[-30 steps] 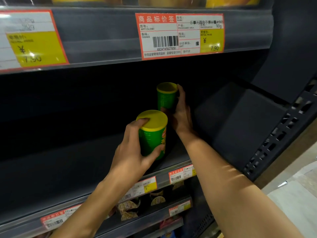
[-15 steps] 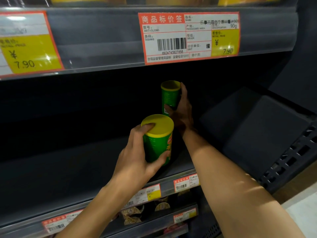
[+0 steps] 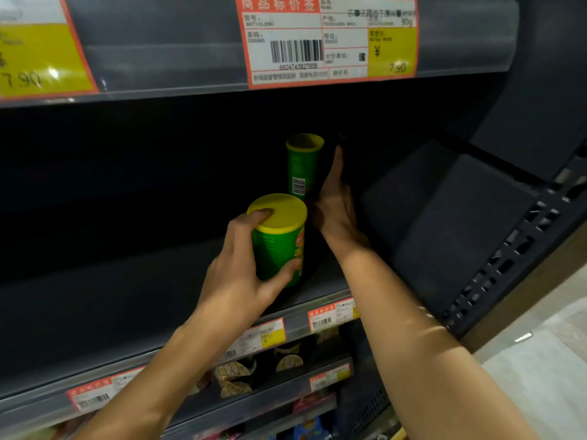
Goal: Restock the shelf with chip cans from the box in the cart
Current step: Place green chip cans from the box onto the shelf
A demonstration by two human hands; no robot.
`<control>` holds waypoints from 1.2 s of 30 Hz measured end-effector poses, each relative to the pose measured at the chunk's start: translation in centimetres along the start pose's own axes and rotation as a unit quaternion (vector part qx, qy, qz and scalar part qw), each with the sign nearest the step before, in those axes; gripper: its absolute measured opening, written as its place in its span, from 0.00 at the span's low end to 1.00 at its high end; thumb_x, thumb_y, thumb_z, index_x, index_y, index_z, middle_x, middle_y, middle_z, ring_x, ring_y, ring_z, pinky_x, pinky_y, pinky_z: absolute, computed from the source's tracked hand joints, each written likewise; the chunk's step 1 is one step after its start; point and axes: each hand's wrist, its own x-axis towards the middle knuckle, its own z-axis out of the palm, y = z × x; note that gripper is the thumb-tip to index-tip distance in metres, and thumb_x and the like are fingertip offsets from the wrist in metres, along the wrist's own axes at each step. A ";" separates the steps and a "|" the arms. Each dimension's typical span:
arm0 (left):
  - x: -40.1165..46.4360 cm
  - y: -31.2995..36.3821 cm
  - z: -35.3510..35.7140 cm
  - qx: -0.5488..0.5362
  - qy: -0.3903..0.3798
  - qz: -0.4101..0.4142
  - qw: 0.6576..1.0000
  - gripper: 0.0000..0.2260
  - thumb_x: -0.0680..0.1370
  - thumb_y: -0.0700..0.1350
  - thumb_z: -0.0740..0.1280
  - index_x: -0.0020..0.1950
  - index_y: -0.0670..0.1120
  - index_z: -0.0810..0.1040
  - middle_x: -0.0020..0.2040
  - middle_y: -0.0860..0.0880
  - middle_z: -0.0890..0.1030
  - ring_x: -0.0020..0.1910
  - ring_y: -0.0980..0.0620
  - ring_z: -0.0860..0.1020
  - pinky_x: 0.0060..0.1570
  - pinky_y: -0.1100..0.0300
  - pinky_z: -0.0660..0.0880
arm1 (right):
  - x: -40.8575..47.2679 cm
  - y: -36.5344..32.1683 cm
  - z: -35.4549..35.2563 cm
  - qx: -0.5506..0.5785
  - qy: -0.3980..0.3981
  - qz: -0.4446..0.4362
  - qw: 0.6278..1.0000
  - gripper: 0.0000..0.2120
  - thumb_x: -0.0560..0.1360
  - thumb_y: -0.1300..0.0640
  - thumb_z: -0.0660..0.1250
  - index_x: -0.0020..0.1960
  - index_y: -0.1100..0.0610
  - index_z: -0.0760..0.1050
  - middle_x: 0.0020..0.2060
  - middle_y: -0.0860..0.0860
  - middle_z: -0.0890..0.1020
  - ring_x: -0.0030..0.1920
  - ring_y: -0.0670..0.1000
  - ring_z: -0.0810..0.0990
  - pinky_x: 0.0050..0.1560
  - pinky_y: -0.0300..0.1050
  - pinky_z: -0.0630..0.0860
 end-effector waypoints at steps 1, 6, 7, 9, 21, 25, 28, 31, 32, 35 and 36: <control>0.0 0.0 0.0 -0.002 0.001 -0.001 1.000 0.32 0.72 0.56 0.73 0.67 0.64 0.56 0.65 0.61 0.64 0.56 0.66 0.68 0.54 0.62 0.73 | -1.0 -0.2 -0.5 -0.015 0.010 -0.018 1.000 0.49 0.74 0.57 0.74 0.81 0.52 0.43 0.73 0.62 0.66 0.70 0.62 0.70 0.63 0.48 0.69; 0.0 0.0 0.1 -0.009 -0.002 -0.004 1.000 0.32 0.72 0.56 0.73 0.68 0.63 0.56 0.65 0.61 0.64 0.59 0.62 0.69 0.56 0.58 0.74 | -7.5 0.0 -2.6 -0.118 0.008 -0.079 0.990 0.24 0.77 0.60 0.63 0.72 0.57 0.67 0.64 0.58 0.73 0.61 0.61 0.75 0.56 0.51 0.74; 0.0 0.1 0.0 -0.011 0.000 -0.005 1.000 0.32 0.72 0.56 0.73 0.68 0.63 0.56 0.66 0.61 0.64 0.59 0.63 0.69 0.57 0.58 0.74 | -8.8 0.5 -2.9 -0.138 0.033 -0.126 0.982 0.18 0.77 0.55 0.61 0.66 0.57 0.73 0.59 0.57 0.77 0.55 0.61 0.79 0.49 0.51 0.77; 0.0 0.2 0.0 -0.013 0.002 -0.007 1.000 0.32 0.72 0.56 0.73 0.68 0.63 0.57 0.67 0.59 0.65 0.60 0.61 0.70 0.59 0.55 0.75 | -11.0 1.4 -3.3 -0.156 0.038 -0.176 0.971 0.16 0.77 0.48 0.59 0.54 0.57 0.79 0.50 0.53 0.81 0.46 0.58 0.81 0.41 0.52 0.78; -0.1 0.2 -0.5 0.024 -0.009 0.012 1.000 0.32 0.73 0.57 0.72 0.70 0.57 0.58 0.70 0.53 0.67 0.59 0.56 0.72 0.54 0.55 0.77 | -14.0 4.4 -1.4 -0.215 0.174 -0.296 0.914 0.21 0.84 0.54 0.52 0.42 0.59 0.79 0.41 0.53 0.82 0.39 0.56 0.78 0.41 0.53 0.71; 0.1 0.4 -1.4 0.058 -0.035 0.005 0.998 0.30 0.75 0.59 0.69 0.71 0.57 0.57 0.69 0.53 0.68 0.55 0.60 0.69 0.52 0.60 0.72 | -13.8 4.5 -1.1 -0.209 0.186 -0.300 0.912 0.21 0.83 0.54 0.52 0.41 0.59 0.78 0.41 0.53 0.82 0.39 0.56 0.78 0.41 0.53 0.70; 1.2 0.1 -2.0 0.088 -0.059 -0.004 0.994 0.32 0.74 0.58 0.71 0.71 0.53 0.59 0.69 0.51 0.69 0.56 0.55 0.72 0.53 0.58 0.73 | -13.9 4.7 -0.9 -0.206 0.192 -0.302 0.911 0.21 0.83 0.54 0.53 0.41 0.59 0.78 0.41 0.54 0.82 0.39 0.56 0.78 0.41 0.53 0.71; 3.6 -1.3 -2.4 0.112 -0.067 0.011 0.991 0.31 0.73 0.55 0.72 0.69 0.48 0.61 0.67 0.44 0.73 0.60 0.45 0.77 0.56 0.49 0.78 | -14.0 4.8 -0.7 -0.206 0.205 -0.302 0.908 0.21 0.83 0.54 0.52 0.40 0.59 0.79 0.42 0.53 0.82 0.39 0.56 0.78 0.41 0.52 0.70; 4.5 -1.8 -2.4 0.121 -0.068 0.008 0.990 0.31 0.74 0.54 0.72 0.69 0.46 0.61 0.66 0.42 0.74 0.60 0.42 0.78 0.56 0.47 0.78 | -13.9 4.8 -0.6 -0.209 0.208 -0.303 0.906 0.21 0.83 0.54 0.52 0.40 0.59 0.79 0.42 0.53 0.82 0.39 0.56 0.78 0.41 0.52 0.70; 6.6 -3.0 -1.6 0.137 -0.056 -0.007 0.989 0.30 0.75 0.53 0.71 0.70 0.42 0.61 0.67 0.38 0.72 0.61 0.37 0.76 0.58 0.46 0.76 | -13.7 4.8 -0.5 -0.213 0.211 -0.302 0.905 0.21 0.83 0.54 0.52 0.40 0.58 0.78 0.41 0.53 0.82 0.39 0.56 0.78 0.41 0.52 0.70; 7.1 -3.3 -1.2 0.132 -0.051 -0.006 0.990 0.30 0.76 0.53 0.71 0.70 0.42 0.61 0.68 0.38 0.71 0.62 0.37 0.75 0.59 0.46 0.75 | -13.8 4.8 -0.5 -0.214 0.213 -0.302 0.904 0.21 0.83 0.54 0.53 0.40 0.58 0.79 0.41 0.53 0.82 0.39 0.56 0.78 0.42 0.52 0.70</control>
